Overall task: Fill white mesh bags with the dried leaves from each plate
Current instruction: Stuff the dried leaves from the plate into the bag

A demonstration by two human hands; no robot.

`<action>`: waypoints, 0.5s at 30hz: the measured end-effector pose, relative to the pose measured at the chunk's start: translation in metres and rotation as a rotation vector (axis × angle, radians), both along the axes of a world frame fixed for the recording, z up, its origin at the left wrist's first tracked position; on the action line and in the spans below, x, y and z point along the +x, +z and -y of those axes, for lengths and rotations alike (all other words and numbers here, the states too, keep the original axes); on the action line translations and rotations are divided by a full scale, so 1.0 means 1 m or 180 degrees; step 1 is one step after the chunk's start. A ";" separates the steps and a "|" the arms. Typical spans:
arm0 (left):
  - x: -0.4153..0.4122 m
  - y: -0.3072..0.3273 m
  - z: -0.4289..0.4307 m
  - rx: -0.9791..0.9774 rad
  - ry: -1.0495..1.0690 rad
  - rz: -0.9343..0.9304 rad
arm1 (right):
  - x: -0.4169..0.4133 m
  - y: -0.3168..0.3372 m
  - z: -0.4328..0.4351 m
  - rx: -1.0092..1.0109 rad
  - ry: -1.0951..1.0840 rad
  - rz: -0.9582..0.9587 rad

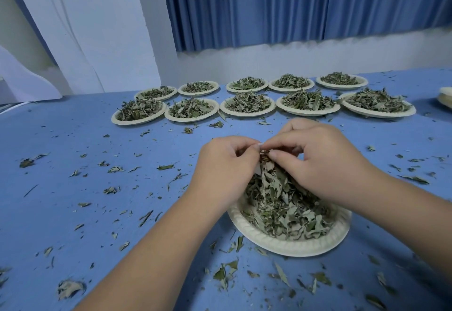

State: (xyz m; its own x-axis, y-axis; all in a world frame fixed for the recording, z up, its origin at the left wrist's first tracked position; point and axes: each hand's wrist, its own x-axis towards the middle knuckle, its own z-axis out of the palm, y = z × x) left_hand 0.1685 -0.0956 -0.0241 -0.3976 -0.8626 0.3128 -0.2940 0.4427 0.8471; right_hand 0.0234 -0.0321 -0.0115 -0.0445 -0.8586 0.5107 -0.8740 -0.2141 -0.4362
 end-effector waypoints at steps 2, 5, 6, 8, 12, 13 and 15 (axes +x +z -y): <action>-0.001 -0.001 -0.001 -0.0063 -0.0008 0.0039 | 0.002 0.000 0.000 -0.0058 -0.0082 -0.0019; 0.000 -0.001 -0.003 -0.0103 -0.0073 0.0081 | 0.003 -0.001 0.000 -0.0074 -0.0167 -0.0030; 0.000 0.000 -0.003 -0.0111 -0.0089 0.0078 | 0.003 -0.001 0.000 -0.0070 -0.0184 -0.0088; 0.001 0.000 -0.004 -0.0107 -0.0110 0.0055 | 0.004 0.000 -0.002 -0.0046 -0.0178 -0.0158; 0.001 0.001 -0.004 -0.0100 -0.0070 0.0123 | 0.004 0.005 -0.007 -0.0005 -0.0124 -0.0137; 0.001 0.001 -0.004 -0.0082 -0.0038 0.0126 | 0.004 0.007 -0.009 0.0019 -0.0158 -0.0079; 0.002 0.001 -0.002 -0.0039 0.0050 0.0114 | 0.004 0.010 -0.018 0.0183 -0.0312 0.0000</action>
